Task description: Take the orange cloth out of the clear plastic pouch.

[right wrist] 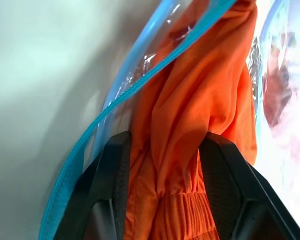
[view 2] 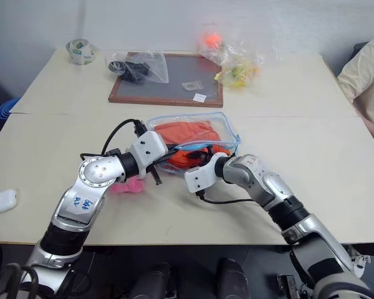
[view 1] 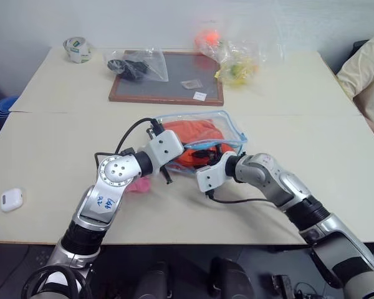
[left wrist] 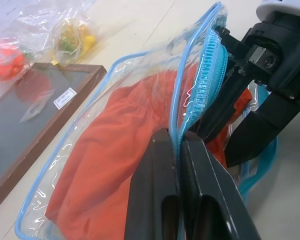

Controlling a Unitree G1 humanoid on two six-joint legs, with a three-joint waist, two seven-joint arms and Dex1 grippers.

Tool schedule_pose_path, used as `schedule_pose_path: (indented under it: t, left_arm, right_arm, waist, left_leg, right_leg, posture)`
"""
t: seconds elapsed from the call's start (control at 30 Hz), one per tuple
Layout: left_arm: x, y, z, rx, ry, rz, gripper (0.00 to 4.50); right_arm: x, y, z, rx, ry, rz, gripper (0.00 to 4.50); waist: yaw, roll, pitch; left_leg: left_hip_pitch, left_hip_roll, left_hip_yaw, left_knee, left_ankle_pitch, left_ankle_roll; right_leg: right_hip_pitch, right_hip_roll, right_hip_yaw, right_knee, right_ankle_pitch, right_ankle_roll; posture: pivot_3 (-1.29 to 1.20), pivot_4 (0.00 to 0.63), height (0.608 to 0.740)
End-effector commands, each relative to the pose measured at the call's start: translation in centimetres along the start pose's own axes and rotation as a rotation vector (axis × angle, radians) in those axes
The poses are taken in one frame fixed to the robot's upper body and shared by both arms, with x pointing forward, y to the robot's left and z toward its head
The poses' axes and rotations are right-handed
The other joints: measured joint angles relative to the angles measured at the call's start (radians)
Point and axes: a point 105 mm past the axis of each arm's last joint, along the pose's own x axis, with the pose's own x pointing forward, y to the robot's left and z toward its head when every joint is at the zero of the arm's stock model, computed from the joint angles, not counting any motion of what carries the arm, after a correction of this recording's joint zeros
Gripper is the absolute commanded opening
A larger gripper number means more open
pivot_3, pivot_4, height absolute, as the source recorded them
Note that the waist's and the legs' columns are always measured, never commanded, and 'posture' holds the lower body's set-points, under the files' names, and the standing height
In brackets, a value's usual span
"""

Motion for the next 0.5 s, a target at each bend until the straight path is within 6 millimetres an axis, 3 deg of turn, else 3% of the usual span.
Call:
schedule_pose_path:
  t: [0.03,0.3,0.4,0.5]
  left_arm:
    - [-0.5,0.5,2.0,0.051,-0.063,0.034,0.12]
    - [-0.5,0.6,2.4,0.053,-0.072,0.042,0.12]
    - [-0.6,0.6,2.4,0.053,-0.069,0.043,0.12]
    - [-0.6,0.6,2.4,0.055,-0.066,0.041,0.12]
  right_arm:
    - [-0.1,1.6,-2.7,-0.062,0.107,0.093,2.12]
    - [3.7,1.4,-2.4,-0.005,0.119,0.059,2.12]
    - [5.1,1.5,-2.1,0.040,0.126,0.032,2.73]
    - [5.8,1.6,-1.7,0.071,0.116,0.014,3.64]
  waist:
    - [-0.001,0.000,0.000]
    - [-0.013,-0.001,-0.001]
    - [-0.030,-0.001,-0.002]
    - [-0.036,-0.001,-0.004]
  left_leg:
    - [0.000,0.000,0.000,0.000,0.000,0.000]
    - [0.003,0.001,0.000,0.000,0.001,-0.001]
    - [0.005,0.002,0.000,-0.001,0.002,-0.003]
    - [0.007,0.003,0.000,-0.001,0.003,-0.004]
  right_leg:
    - [0.000,0.000,0.000,0.000,0.000,0.000]
    - [0.002,0.000,0.000,0.001,0.000,0.000]
    - [0.002,0.000,0.000,0.004,-0.001,-0.002]
    - [0.002,0.001,0.001,0.006,-0.002,-0.003]
  posture:
    - [0.00,0.150,0.740]
    - [0.00,0.150,0.740]
    - [0.00,0.150,0.740]
    - [0.00,0.150,0.740]
